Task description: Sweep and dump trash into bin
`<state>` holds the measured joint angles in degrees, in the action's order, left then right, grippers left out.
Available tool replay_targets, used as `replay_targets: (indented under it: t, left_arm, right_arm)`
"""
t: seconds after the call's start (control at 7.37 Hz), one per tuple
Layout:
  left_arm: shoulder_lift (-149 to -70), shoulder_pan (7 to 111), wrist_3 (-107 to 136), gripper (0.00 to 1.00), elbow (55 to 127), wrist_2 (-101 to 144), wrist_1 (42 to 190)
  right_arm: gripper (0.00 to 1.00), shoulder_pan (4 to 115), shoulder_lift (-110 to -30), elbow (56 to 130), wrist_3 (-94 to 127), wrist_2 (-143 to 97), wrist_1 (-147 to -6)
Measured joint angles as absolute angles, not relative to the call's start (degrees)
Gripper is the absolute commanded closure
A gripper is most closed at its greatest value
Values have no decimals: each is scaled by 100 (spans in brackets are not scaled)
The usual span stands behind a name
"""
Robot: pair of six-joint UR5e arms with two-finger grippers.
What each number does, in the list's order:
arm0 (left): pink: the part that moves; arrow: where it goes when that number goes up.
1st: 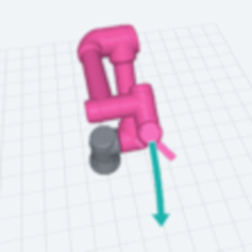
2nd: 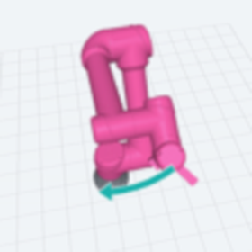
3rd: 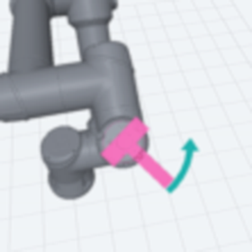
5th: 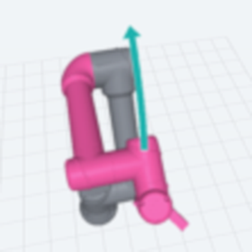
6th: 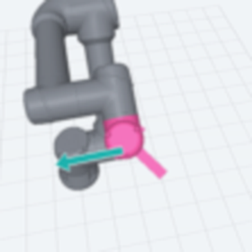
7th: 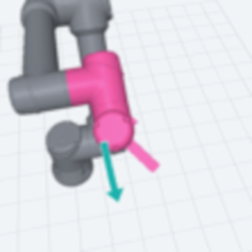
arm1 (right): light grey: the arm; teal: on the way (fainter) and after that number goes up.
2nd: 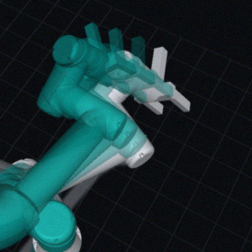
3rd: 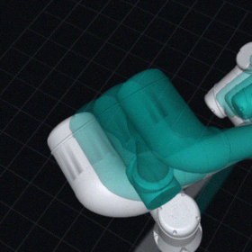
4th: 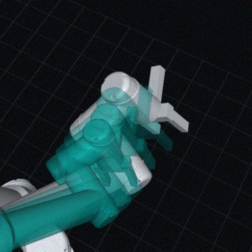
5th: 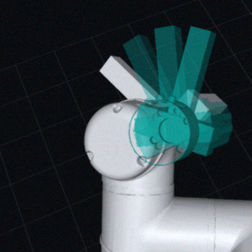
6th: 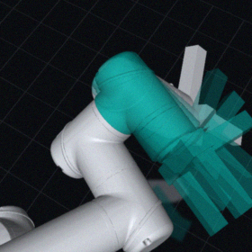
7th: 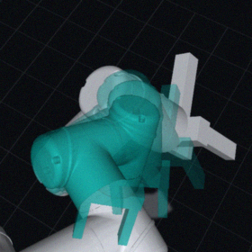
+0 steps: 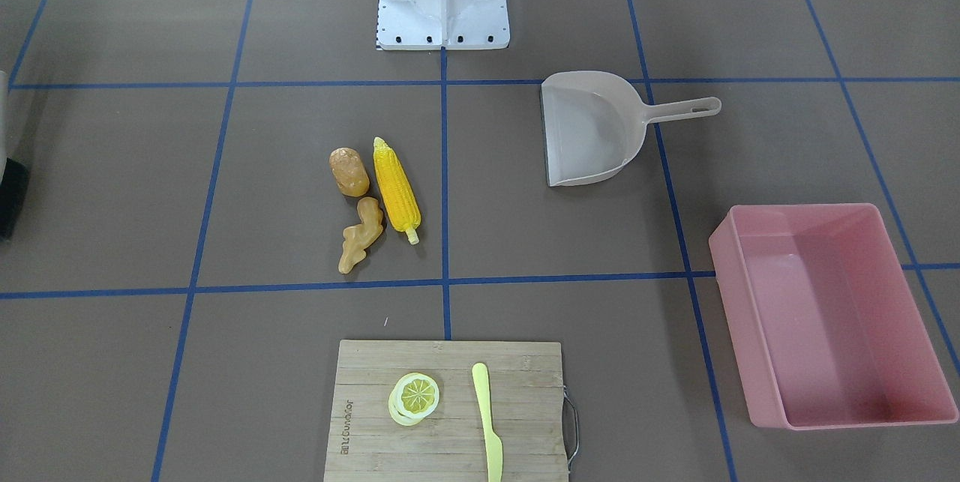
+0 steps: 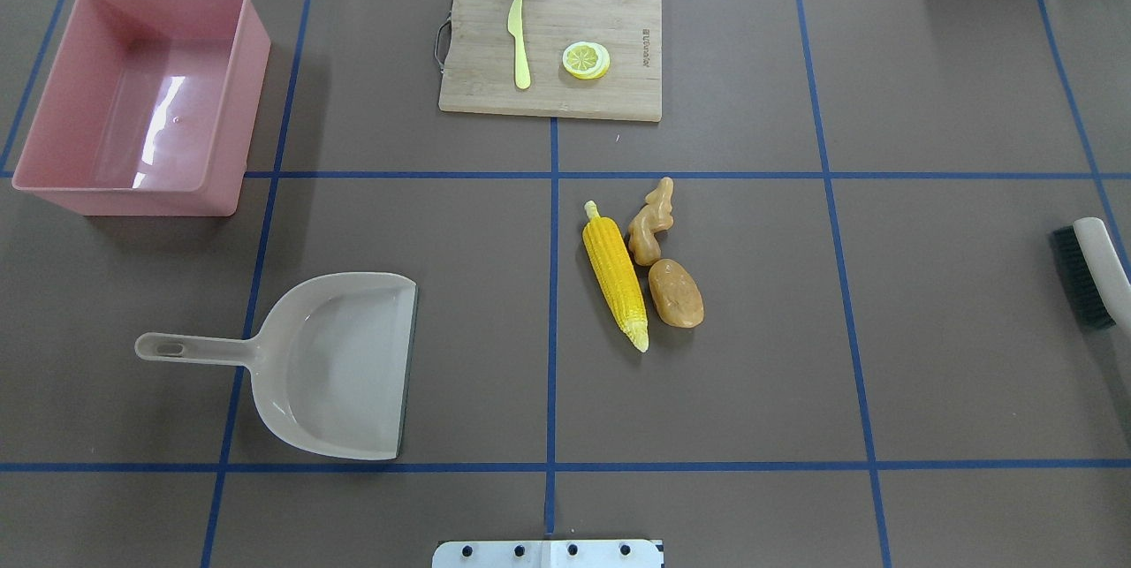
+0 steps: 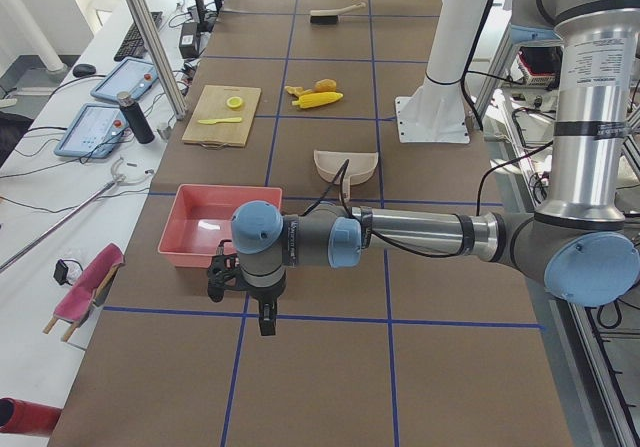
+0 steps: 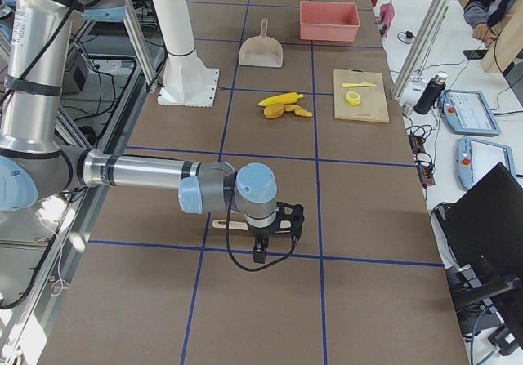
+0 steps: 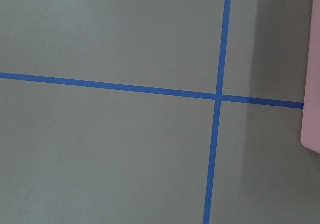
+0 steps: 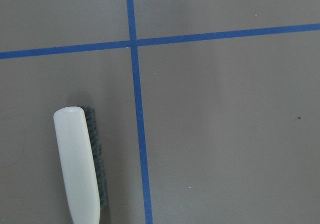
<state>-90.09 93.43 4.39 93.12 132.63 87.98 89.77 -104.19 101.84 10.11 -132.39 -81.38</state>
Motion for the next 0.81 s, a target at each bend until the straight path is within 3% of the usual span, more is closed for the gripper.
replay_targets:
  t: [0.81]
  left_arm:
    - [-9018, 9343, 439, 2, 9339, 13263, 8798]
  right_arm:
    - [0, 8930, -10546, 10216, 1011, -13281, -8075]
